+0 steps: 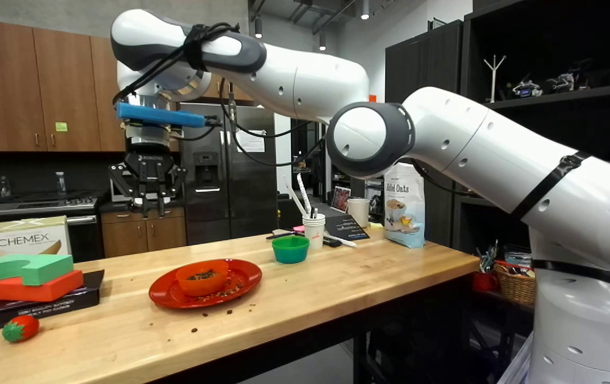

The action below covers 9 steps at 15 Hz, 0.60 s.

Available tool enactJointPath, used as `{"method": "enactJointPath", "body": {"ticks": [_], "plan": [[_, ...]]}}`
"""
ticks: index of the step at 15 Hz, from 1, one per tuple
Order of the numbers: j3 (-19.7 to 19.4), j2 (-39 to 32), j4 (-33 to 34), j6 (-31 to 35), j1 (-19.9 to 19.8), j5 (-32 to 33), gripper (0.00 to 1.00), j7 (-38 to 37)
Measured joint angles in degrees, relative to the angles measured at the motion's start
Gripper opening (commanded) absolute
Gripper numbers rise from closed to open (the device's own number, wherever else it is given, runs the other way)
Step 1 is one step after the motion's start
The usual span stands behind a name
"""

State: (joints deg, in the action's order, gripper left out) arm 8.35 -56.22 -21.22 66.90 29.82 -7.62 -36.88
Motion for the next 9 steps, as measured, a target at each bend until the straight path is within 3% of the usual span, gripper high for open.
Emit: {"method": "enactJointPath", "body": {"ticks": [9], "plan": [[2.2, -2.3, -0.2, 9.1, 0.5, -5.4, 0.06, -6.5]]}}
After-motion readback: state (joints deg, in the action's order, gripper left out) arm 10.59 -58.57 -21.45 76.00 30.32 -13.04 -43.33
